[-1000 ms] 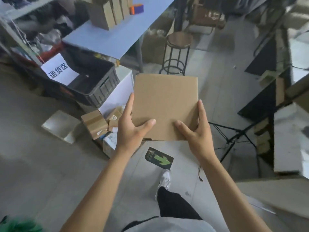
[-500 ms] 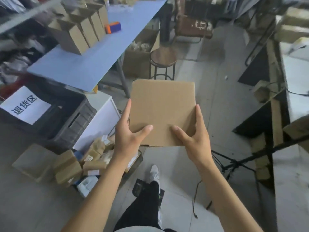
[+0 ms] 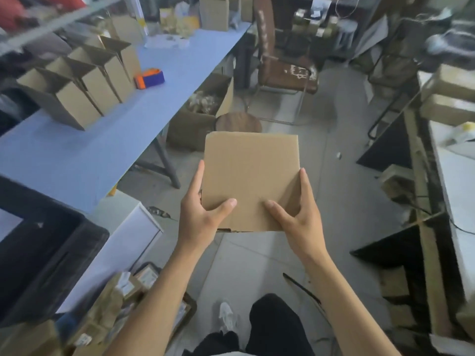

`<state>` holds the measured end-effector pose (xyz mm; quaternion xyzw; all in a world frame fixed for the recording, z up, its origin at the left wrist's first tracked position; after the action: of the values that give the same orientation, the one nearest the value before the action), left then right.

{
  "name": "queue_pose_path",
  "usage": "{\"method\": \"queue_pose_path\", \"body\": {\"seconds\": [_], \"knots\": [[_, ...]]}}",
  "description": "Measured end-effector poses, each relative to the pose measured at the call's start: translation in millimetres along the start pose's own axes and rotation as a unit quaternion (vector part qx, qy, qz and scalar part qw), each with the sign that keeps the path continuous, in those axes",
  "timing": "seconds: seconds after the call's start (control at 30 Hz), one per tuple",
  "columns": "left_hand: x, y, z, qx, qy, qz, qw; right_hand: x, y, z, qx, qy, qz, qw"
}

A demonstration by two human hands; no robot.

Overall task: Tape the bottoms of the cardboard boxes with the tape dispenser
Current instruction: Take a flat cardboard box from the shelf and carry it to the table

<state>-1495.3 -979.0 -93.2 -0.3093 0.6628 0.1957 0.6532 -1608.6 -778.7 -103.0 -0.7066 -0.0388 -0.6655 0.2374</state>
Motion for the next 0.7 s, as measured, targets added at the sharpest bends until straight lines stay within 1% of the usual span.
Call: {"method": "queue_pose_path", "body": {"seconds": [0.27, 0.43, 0.53, 0.7], "knots": [[16, 28, -141, -0.041, -0.017, -0.015, 0.999, -11, 32, -165, 0.055, 0.0, -0.011, 0.998], [19, 50, -235, -0.079, -0.016, -0.035, 0.996, -9, 48, -276, 0.097, -0.011, -0.036, 0.995], [18, 47, -274, -0.13, -0.028, -0.041, 0.99, 2, 69, -335, 0.145, -0.026, -0.036, 0.988], [30, 16, -311, -0.229, -0.063, -0.05, 0.97, 15, 137, -403, 0.261, -0.037, -0.025, 0.964]]}}
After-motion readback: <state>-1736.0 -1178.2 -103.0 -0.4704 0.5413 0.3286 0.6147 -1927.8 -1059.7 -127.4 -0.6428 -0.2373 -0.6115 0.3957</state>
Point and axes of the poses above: each hand's wrist, its own z-axis away from the middle knuckle, its own y-axis out of the palm, x = y × z, the point moved 8 cm from there along -z, towards the middle knuckle, and after that the axes turned 1 degree about -z, right-handed, at the moved point
